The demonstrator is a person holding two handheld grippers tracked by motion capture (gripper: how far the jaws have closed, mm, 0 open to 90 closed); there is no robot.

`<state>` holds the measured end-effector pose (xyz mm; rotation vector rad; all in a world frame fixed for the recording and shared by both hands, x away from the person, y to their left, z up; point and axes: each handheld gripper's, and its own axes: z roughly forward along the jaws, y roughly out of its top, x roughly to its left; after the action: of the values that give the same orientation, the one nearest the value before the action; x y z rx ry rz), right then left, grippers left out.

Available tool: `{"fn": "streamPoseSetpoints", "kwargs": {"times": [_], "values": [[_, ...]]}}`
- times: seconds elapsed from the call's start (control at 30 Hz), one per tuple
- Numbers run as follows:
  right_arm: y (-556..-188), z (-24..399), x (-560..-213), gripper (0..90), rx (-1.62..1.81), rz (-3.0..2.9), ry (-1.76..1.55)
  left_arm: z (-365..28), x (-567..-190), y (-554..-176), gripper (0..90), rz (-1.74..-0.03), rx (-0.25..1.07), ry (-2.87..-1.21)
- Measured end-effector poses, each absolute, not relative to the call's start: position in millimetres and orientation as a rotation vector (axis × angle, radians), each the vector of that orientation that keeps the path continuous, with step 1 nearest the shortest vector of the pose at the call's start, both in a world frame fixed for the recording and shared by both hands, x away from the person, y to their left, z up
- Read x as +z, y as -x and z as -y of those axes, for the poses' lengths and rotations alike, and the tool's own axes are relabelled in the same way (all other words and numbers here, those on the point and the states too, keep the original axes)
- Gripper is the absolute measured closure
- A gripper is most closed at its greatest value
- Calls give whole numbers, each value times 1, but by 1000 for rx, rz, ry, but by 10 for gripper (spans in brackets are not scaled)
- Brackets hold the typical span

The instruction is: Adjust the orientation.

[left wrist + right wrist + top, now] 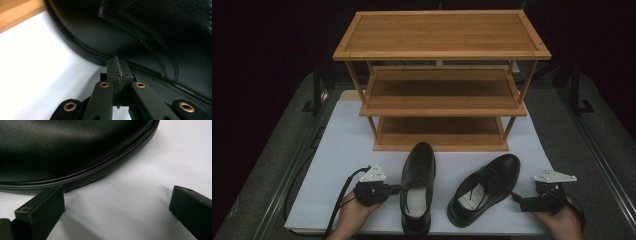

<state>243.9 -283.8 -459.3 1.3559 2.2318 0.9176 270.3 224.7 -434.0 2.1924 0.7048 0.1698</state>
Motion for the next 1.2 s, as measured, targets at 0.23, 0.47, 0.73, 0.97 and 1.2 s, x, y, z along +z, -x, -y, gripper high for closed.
{"fn": "streamPoseSetpoints", "kwargs": {"times": [0.23,0.47,0.73,0.97,1.2], "values": [[-244,284,-459,0,919,-2231,-1356,-266,-424,-271,707,-790,277,-2189],[-244,284,-459,0,919,-2231,-1353,-314,-426,-270,441,-899,352,-2194],[-244,284,-459,0,918,-2231,-1357,-351,-439,-266,195,-1012,389,-2213],[-243,284,-459,0,919,-2230,-1356,-359,-447,-270,0,-1067,418,-2212],[-243,284,-459,0,916,-2230,-1357,-360,-450,-267,0,-1045,441,-2190]]}}
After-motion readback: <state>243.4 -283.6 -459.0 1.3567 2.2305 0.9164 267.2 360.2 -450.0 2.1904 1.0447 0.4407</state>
